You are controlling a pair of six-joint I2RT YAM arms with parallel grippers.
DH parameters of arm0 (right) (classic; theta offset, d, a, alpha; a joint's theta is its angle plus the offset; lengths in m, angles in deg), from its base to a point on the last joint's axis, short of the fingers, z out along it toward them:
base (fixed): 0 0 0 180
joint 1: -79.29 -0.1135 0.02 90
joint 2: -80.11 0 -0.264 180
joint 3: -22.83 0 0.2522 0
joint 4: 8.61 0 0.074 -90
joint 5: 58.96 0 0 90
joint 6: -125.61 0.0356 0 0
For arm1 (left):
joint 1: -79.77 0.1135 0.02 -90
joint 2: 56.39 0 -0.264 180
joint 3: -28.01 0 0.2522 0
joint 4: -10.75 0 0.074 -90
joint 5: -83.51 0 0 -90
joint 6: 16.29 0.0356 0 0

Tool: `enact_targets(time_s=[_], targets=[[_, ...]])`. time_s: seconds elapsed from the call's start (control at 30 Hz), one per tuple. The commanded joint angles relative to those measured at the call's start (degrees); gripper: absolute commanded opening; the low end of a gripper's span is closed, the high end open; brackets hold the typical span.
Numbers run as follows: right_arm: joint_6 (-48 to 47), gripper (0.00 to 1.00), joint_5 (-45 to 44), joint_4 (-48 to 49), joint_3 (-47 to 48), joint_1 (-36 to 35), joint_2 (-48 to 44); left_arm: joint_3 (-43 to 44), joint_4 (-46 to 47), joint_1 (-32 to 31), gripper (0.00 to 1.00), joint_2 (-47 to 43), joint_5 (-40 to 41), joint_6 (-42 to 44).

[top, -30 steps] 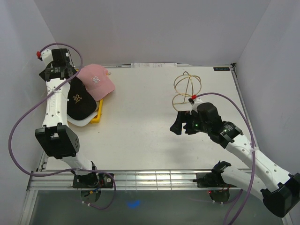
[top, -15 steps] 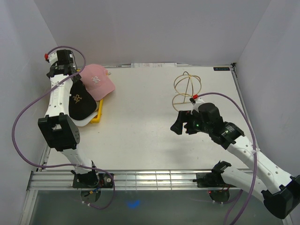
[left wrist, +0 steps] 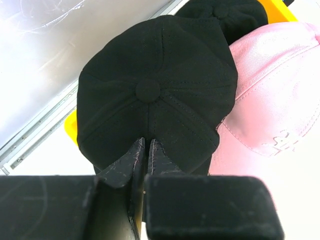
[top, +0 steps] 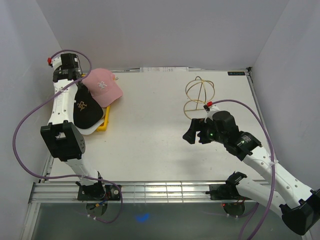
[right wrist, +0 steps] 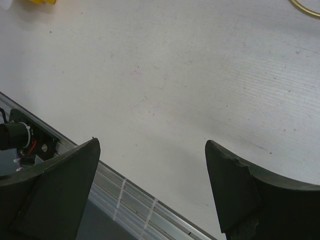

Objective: Stack the hats

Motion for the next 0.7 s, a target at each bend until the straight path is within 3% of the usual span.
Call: enact_targets(time_s=[0.0, 0.67], targets=[[-0.43, 0.9, -0.43, 1.84, -0.04, -0.18, -1.09, 1.06, -1.43, 0.34, 0.0, -0.7, -0.81, 0.18], [-0.7, 0.91, 0.1, -2.02, 7.26, -0.18, 1.28, 1.58, -2.04, 0.34, 0.0, -10.98, -9.86, 1.49]])
